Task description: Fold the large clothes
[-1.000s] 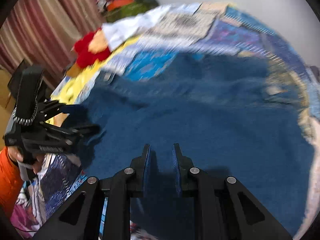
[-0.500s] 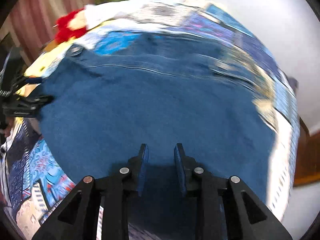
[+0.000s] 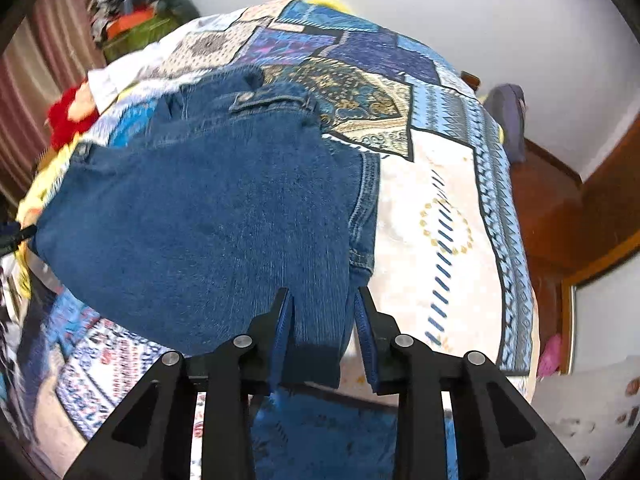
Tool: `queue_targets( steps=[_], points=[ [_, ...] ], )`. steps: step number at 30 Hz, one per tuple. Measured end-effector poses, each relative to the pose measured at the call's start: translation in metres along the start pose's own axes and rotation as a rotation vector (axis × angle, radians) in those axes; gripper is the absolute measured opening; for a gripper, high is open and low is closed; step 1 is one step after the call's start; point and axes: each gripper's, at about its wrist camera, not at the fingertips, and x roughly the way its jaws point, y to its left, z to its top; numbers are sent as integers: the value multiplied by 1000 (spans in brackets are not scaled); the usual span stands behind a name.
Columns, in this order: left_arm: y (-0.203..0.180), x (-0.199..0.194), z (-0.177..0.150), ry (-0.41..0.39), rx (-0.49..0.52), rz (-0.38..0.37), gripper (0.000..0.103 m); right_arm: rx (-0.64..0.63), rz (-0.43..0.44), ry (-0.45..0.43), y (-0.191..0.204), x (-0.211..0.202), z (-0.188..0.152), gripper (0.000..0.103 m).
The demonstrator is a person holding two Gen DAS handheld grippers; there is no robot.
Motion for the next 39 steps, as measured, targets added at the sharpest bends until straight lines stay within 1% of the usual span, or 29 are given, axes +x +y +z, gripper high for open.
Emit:
queue_targets(
  steps=[1, 3, 4, 6, 8, 9, 11, 14, 15, 16, 17, 19, 20, 23, 24, 25, 26, 27, 28, 29, 31, 32, 34, 36, 39],
  points=[
    [2, -6, -1, -10, -10, 6, 94, 7, -2, -13, 2, -5, 2, 27],
    [4, -15, -2, -19, -58, -41, 94, 8, 19, -42, 10, -15, 5, 27],
    [7, -19, -5, -26, -95, -80, 94, 1, 42, -57, 18, -20, 8, 27],
    [8, -21, -9, -23, -185, -186, 94, -18, 90, -82, 37, -29, 12, 27],
    [3, -16, -15, 18, -255, -294, 94, -44, 131, -104, 60, -32, 20, 28],
    [-2, -10, -19, 52, -285, -354, 94, -54, 141, -111, 68, -32, 21, 28],
    [-14, 1, -24, 111, -317, -420, 94, -86, 171, -119, 92, -29, 26, 28],
    [-27, 21, -31, 196, -359, -495, 94, -145, 204, -95, 127, -12, 29, 28],
    [-31, 29, -34, 227, -384, -534, 94, -160, 204, -79, 132, -4, 30, 28],
    [-33, 34, -35, 244, -402, -562, 94, -175, 200, -53, 139, 5, 29, 28],
    [-36, 42, -36, 269, -430, -605, 94, -189, 196, -5, 146, 21, 28, 28],
    [-40, 55, -34, 299, -468, -674, 94, -193, 188, 58, 149, 41, 23, 28],
    [-42, 62, -32, 308, -492, -697, 94, -190, 192, 52, 149, 47, 20, 28],
    [-44, 82, -24, 309, -555, -738, 93, -199, 211, 35, 147, 45, 19, 29],
    [-46, 89, -21, 310, -583, -758, 92, -206, 215, 35, 147, 45, 19, 29],
    [-47, 96, -18, 308, -614, -769, 88, -210, 217, 34, 147, 45, 19, 29],
    [-50, 100, -14, 302, -646, -761, 85, -211, 221, 32, 146, 45, 18, 29],
    [-53, 103, -9, 294, -654, -743, 78, -212, 223, 27, 145, 45, 18, 29],
    [-57, 104, -3, 286, -648, -707, 72, -215, 223, 22, 146, 44, 17, 29],
    [-62, 102, 2, 271, -636, -649, 69, -217, 223, 17, 145, 44, 16, 29],
    [-69, 96, 9, 233, -614, -569, 59, -216, 226, 10, 144, 43, 15, 29],
    [-72, 89, 12, 201, -591, -522, 55, -213, 228, 10, 144, 43, 15, 29],
    [-77, 70, 20, 127, -532, -463, 41, -207, 231, 19, 144, 43, 17, 29],
    [-81, 50, 26, 54, -471, -433, 35, -200, 228, 32, 145, 40, 20, 29],
    [-91, 10, 41, -77, -364, -376, 33, -204, 240, 34, 150, 31, 27, 29]
  ],
)
